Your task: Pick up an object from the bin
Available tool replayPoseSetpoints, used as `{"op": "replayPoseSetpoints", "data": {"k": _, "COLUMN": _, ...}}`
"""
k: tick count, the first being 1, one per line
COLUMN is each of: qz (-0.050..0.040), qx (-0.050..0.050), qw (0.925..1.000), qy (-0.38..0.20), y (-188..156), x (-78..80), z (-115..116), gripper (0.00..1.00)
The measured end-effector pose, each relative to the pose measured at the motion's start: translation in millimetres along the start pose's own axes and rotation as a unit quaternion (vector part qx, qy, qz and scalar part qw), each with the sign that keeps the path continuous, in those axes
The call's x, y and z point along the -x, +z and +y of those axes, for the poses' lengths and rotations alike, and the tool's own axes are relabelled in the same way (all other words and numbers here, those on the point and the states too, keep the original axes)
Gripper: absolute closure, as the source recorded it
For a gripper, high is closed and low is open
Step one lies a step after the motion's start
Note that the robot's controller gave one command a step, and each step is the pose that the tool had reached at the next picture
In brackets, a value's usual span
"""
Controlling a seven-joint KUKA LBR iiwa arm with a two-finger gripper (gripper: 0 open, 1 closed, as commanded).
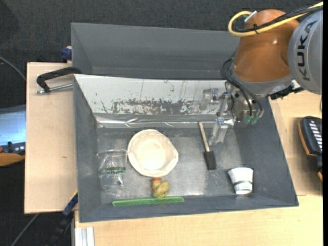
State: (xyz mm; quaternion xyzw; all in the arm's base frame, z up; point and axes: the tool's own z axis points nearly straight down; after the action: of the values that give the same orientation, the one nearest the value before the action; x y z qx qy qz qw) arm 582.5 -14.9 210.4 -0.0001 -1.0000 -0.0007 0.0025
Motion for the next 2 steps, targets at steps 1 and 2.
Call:
{"op": "replayPoseSetpoints", "data": {"k": 1, "qz": -0.0044, "qx": 0.0, "qw": 1.0, "qy": 0.0, "y": -5, "x": 1.3, "z": 0, "gripper": 0.0}}
{"op": "replayPoseSetpoints", "data": {"k": 2, "qz": -0.0053, "qx": -0.001, "qw": 0.9981, "qy": -0.061, "y": 21, "x": 3.4, "z": 34, "gripper": 0.0}}
